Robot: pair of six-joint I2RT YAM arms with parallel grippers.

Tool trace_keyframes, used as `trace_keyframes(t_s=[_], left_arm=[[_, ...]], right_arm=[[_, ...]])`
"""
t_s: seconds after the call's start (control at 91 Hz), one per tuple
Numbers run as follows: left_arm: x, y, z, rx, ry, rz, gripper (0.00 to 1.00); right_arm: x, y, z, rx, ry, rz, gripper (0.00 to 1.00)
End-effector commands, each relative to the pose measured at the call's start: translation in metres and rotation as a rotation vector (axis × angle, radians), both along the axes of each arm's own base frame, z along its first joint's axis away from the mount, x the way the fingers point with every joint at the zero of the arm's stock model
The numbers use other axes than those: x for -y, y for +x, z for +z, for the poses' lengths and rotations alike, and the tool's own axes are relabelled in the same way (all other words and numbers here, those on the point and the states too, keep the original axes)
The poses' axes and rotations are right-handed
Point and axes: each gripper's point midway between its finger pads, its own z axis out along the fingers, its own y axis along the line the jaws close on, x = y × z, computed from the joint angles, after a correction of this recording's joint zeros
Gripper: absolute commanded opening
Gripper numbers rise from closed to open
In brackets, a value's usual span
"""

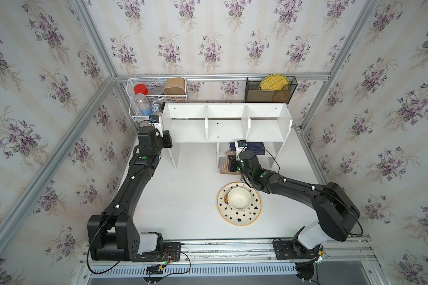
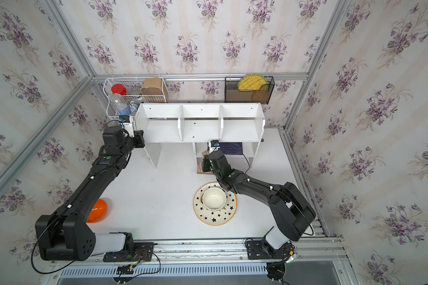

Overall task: Wipe the bookshelf clean with a cloth
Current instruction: Wipe the dust from the shelf.

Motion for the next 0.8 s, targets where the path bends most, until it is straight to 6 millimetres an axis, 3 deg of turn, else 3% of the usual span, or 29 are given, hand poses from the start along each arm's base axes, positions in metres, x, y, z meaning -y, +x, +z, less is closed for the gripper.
trace_keyframes(t_s=[0.0, 0.088, 0.187, 0.286, 0.308, 0.407, 0.473, 0.571, 0.692, 0.791], left_arm=[[0.023, -0.013, -0.020, -0.112, -0.107, -0.100, 0.00], [0.023, -0.013, -0.021, -0.115, -0.109, -0.101, 0.00], [0.023, -0.013, -0.021, -0.115, -0.108, -0.100, 0.00], [0.023, -0.013, -0.021, -0.114, -0.107, -0.100, 0.00], [0.023, -0.013, -0.021, -0.114, -0.109, -0.098, 0.00], [0.022, -0.012, -0.022, -0.116, -0.108, -0.097, 0.00], [0.022, -0.012, -0.022, -0.119, -0.107, -0.096, 0.00], [0.022, -0.012, -0.023, -0.121, -0.107, -0.095, 0.00], [0.022, -0.012, -0.023, -0.122, -0.107, -0.095, 0.00], [0.022, -0.011, -0.023, -0.124, -0.107, -0.093, 0.00]], right_arm=[[-0.003, 0.003, -0.003, -0.009, 0.002, -0.027, 0.00], [0.015, 0.002, -0.018, -0.024, -0.031, -0.067, 0.00], [0.055, 0.004, -0.034, -0.061, -0.032, -0.139, 0.00], [0.108, 0.008, -0.044, -0.096, -0.001, -0.237, 0.00], [0.129, 0.012, -0.047, -0.108, 0.010, -0.285, 0.00], [0.185, 0.018, -0.042, -0.119, 0.053, -0.397, 0.00], [0.212, 0.023, -0.032, -0.116, 0.063, -0.443, 0.00], [0.234, 0.027, 0.002, -0.047, 0.041, -0.489, 0.00], [0.235, 0.030, 0.050, 0.043, 0.033, -0.470, 0.00], [0.228, 0.029, 0.076, 0.088, 0.019, -0.440, 0.00]])
